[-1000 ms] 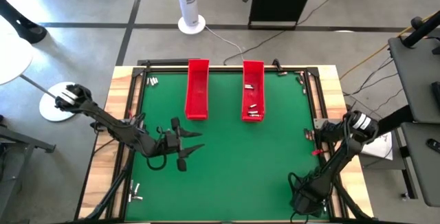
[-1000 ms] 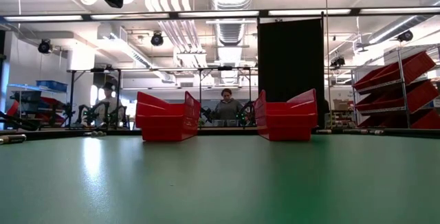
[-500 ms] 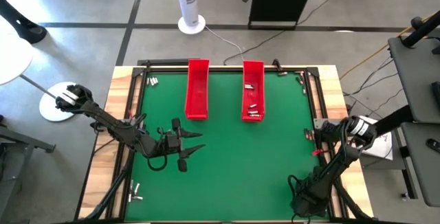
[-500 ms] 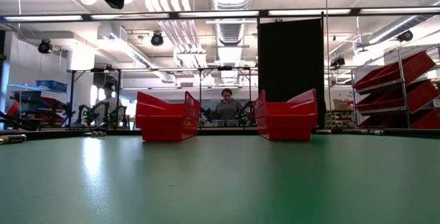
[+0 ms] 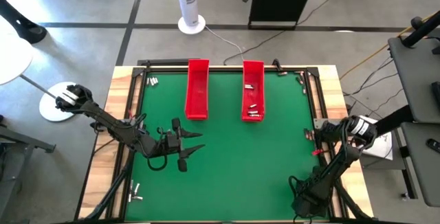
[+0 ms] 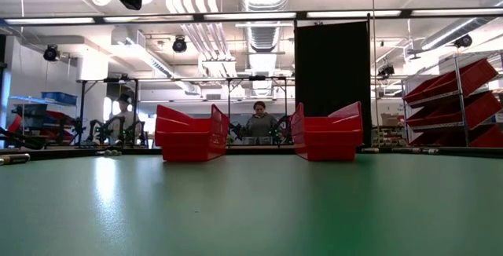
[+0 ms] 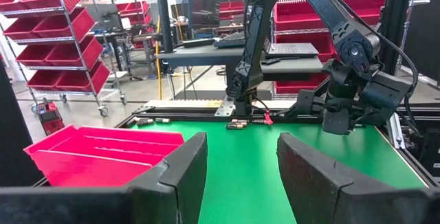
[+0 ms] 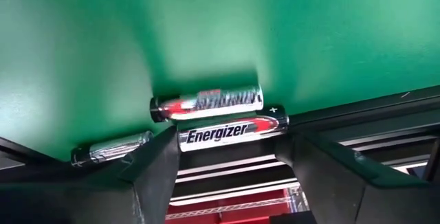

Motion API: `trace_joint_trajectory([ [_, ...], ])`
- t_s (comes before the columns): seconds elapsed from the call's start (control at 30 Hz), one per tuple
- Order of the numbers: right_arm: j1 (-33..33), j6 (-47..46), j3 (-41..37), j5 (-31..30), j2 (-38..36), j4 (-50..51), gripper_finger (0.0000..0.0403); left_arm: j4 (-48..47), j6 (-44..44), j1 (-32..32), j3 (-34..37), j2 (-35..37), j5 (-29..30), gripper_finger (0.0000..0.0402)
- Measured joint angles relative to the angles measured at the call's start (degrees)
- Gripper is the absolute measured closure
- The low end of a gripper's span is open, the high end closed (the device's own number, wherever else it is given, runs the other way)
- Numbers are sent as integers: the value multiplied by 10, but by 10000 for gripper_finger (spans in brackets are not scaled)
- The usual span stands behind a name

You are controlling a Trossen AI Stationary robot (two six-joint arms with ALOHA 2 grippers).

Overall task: Sort batteries
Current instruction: Put the silver battery into the right red bin

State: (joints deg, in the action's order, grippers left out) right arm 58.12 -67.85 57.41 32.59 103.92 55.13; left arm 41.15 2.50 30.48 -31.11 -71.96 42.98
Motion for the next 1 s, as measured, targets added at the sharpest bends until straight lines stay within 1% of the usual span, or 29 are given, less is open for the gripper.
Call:
trace_joint_trajectory([
  [0.27,0,-3,0,-24,-7,15,173,1,0,0,0,0,0,244],
  [0.47,-3,-3,-2,-78,-28,37,188,12,0,0,0,1,0,244],
  [0.67,-26,-1,-2,-155,-49,45,187,26,0,0,0,1,0,244],
  [1.0,-82,47,-2,-223,-52,76,199,26,0,0,0,1,0,244],
])
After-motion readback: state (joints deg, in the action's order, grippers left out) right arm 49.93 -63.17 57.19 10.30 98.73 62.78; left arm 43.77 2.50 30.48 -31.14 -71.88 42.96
